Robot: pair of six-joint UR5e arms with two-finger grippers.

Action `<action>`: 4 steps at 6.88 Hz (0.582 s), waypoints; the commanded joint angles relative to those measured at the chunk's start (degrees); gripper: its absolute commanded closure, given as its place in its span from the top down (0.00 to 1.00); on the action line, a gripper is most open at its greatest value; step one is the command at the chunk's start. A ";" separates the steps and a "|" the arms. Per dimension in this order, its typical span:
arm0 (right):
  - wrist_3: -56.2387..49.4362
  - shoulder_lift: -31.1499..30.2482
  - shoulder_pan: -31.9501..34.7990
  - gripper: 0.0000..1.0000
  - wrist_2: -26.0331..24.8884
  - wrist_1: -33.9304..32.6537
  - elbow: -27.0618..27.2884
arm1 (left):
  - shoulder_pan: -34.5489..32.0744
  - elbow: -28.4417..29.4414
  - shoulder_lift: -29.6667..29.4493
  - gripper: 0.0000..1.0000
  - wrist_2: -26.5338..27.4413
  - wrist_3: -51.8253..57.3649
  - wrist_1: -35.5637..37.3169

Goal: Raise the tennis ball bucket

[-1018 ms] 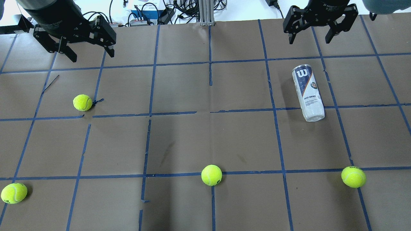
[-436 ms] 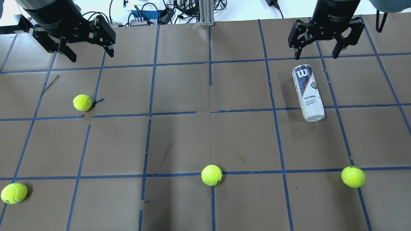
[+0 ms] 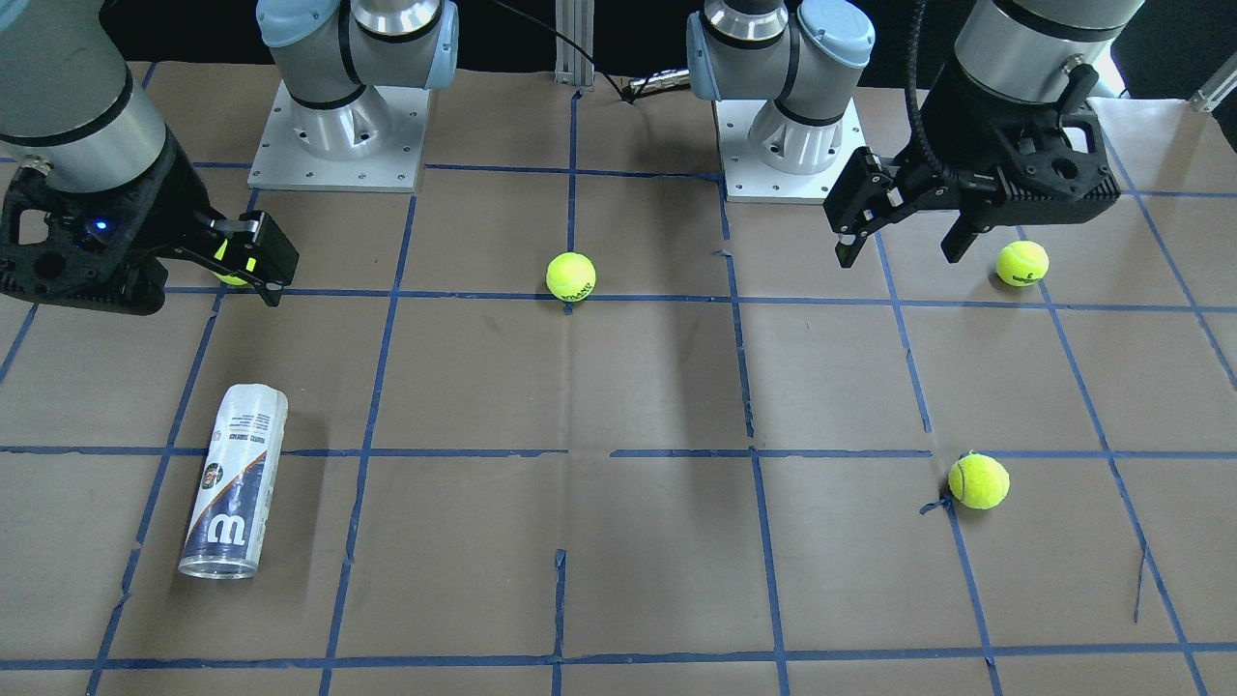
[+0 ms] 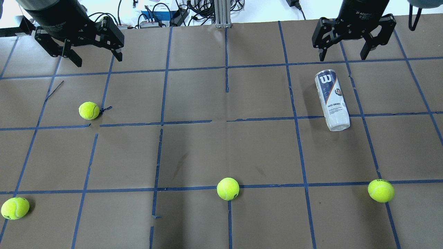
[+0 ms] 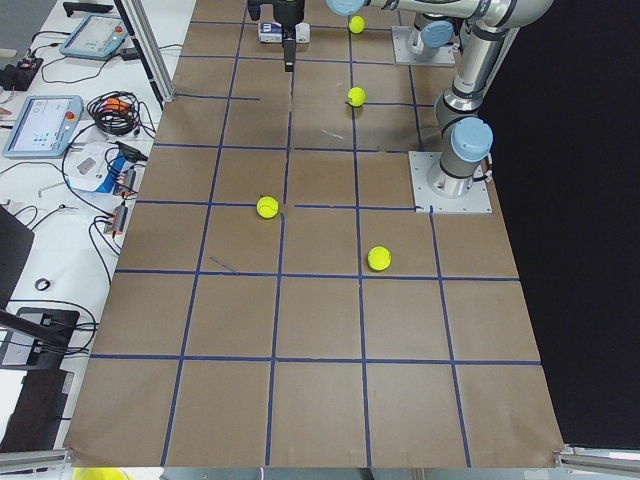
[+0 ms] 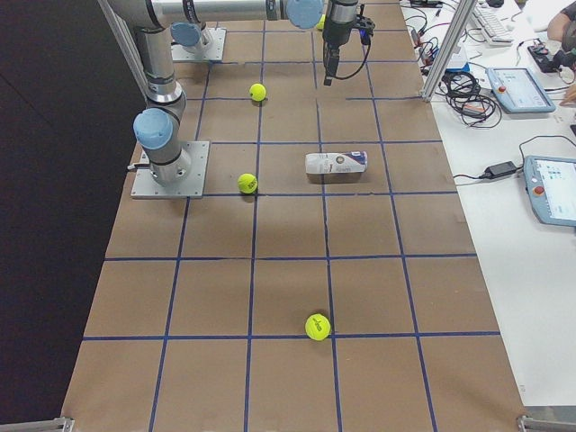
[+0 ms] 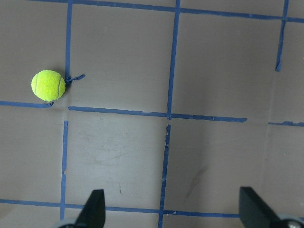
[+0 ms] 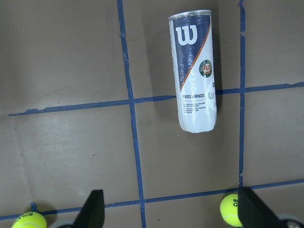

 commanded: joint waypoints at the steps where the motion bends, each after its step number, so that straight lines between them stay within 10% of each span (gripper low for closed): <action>1: 0.00 0.05 0.04 1.00 0.00 -0.08 0.05 | -0.08 0.00 0.00 1.00 -0.12 0.00 0.00; 4: 0.00 0.22 0.13 1.00 0.00 -0.25 -0.03 | -0.17 0.00 0.09 1.00 -0.20 -0.17 0.26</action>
